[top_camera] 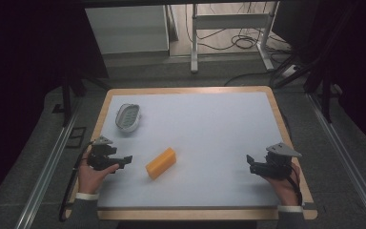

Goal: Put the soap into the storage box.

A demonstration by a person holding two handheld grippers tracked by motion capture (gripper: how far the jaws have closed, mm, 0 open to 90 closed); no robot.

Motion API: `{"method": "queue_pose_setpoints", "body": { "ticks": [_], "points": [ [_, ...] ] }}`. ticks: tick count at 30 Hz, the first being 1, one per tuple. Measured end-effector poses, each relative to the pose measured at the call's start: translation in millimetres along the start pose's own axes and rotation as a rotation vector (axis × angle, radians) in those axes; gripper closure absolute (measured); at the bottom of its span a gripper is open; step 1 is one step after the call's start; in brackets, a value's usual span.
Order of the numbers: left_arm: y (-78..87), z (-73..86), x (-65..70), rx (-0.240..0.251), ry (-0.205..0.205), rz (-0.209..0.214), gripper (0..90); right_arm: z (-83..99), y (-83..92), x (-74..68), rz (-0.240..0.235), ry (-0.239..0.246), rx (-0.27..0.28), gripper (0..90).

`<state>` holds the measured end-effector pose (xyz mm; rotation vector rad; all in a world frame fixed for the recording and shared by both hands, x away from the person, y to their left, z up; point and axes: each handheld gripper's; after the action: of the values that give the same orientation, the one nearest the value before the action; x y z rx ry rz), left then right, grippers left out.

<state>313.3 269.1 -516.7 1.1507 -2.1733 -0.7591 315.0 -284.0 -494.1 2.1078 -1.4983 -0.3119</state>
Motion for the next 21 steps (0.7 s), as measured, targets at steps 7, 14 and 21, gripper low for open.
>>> {"method": "queue_pose_setpoints", "body": {
  "ticks": [7, 14, 21],
  "points": [
    [2.8, 0.0, -0.1, 0.008, 0.003, 0.004, 17.8, 2.2, 4.9, 2.9, -0.011, -0.019, 0.021, 6.9],
    [4.3, 0.1, 0.9, -0.001, -0.002, -0.006, 17.8, 3.1, 6.6, 4.9, -0.012, -0.041, 0.023, 8.0],
    [7.1, -0.1, 0.2, 0.001, 0.001, -0.003, 18.1, 5.8, 4.2, 6.6, -0.019, -0.049, 0.007, 8.0]
  ]
}}
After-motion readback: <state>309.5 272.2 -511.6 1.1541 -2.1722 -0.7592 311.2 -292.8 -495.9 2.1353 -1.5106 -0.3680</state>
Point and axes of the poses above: each handheld gripper's, and its own axes: y roughly backward along the jaws, z roughly out of its underside, x roughly to its right, and after that the axes turned 2 degrees about z, right-handed
